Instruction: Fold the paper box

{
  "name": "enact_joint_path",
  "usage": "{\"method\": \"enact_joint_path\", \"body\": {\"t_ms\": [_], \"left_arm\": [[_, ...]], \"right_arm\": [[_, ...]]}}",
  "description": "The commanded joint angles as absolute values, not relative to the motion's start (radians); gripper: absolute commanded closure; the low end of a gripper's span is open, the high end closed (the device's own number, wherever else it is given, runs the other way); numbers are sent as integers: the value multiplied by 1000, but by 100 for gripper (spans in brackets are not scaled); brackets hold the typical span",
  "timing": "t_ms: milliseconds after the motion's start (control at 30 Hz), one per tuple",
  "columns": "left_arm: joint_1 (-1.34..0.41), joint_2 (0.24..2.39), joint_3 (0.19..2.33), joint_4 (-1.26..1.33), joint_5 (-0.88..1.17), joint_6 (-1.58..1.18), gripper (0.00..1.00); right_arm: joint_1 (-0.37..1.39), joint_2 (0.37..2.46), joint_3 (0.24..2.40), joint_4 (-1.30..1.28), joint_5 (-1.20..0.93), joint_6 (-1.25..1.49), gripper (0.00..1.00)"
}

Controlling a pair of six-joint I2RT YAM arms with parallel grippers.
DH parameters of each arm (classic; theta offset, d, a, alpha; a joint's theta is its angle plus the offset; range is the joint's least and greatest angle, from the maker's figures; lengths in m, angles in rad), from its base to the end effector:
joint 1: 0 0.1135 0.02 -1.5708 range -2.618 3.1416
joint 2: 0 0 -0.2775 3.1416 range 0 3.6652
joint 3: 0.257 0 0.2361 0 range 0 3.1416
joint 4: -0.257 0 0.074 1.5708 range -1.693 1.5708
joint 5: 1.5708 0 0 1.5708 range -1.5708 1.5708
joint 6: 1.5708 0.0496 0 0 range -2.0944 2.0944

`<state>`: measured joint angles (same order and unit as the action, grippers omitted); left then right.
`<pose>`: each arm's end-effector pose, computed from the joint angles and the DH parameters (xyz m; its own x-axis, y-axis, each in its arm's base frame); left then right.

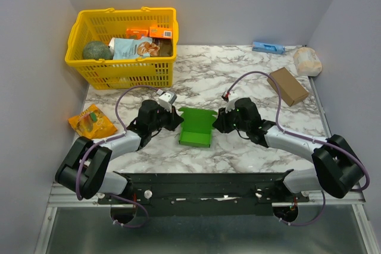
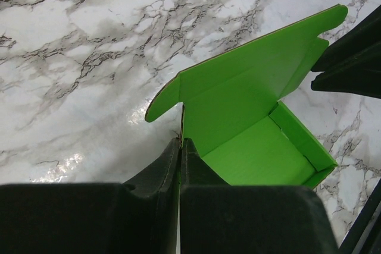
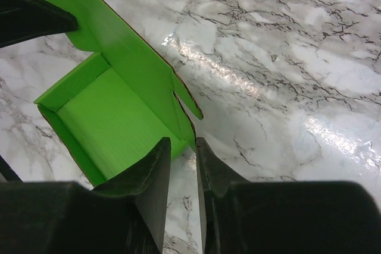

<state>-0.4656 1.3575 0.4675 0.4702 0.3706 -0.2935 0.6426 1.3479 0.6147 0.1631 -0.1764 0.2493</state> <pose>0.2255 -0.1334 0.1960 -0.5552 -0.0228 -0.8314 0.5781 0.7081 -0.4055 0.2124 0.1699 0.2096 -0.5935 -0.1408 -0.7925 -0.5797 0.7578 0.2995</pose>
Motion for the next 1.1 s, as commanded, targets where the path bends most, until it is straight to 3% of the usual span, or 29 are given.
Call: {"method": "enact_joint_path", "body": {"t_ms": [0, 467, 567, 833, 1067], "left_arm": [[-486, 1355, 472, 514, 397, -308, 94], [-566, 1298, 450, 522, 284, -278, 100], [-565, 1275, 420, 538, 305, -249, 100], [-565, 1253, 380, 603, 386, -227, 100], [-565, 1241, 373, 614, 428, -224, 100]], "right_arm": [[670, 1365, 640, 225, -204, 253, 70], [755, 1359, 692, 216, -213, 316, 70], [753, 1312, 683, 177, -184, 324, 65], [683, 1116, 626, 15, -148, 279, 30], [529, 1097, 580, 15, -284, 204, 25]]}}
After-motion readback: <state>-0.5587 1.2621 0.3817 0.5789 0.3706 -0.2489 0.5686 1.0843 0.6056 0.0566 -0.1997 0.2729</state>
